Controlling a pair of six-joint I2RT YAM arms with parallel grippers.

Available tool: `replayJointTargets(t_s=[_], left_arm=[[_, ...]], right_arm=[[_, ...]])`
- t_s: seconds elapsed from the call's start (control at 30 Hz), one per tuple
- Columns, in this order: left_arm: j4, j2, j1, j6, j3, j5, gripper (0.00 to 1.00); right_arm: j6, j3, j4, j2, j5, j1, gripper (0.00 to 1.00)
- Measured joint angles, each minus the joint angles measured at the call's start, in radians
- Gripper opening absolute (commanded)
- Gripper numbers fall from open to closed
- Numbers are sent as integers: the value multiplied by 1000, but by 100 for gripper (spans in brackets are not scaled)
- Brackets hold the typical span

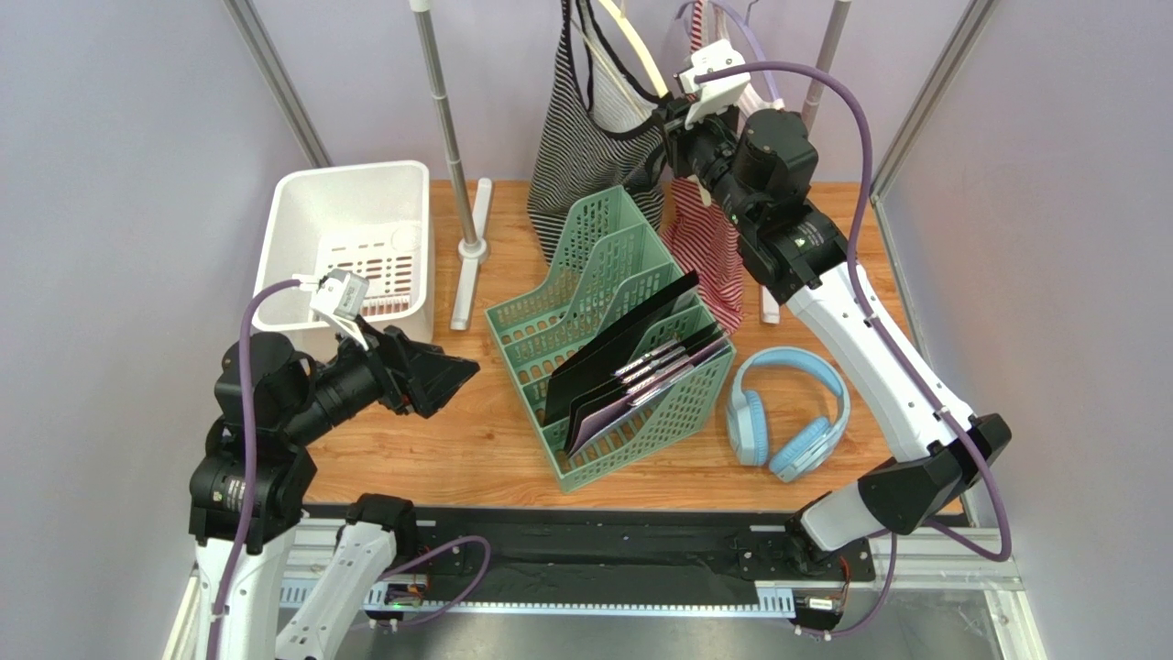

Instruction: Remove the tank top from the hanger

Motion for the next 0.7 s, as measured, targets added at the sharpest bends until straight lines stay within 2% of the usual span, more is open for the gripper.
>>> replayJointTargets(t_s=[0.27,0.53,0.7], left_arm=[[58,13,0,-26,-6,73,85],[110,222,-2,-40,87,150,78],[138,393,-99,-55,227,148,77]], right_arm=[[-9,-81,-11,-82,1,0,0],[-10,-179,-50,-224,65,1,0],[-12,-200,-73,-278,98,-1,0]])
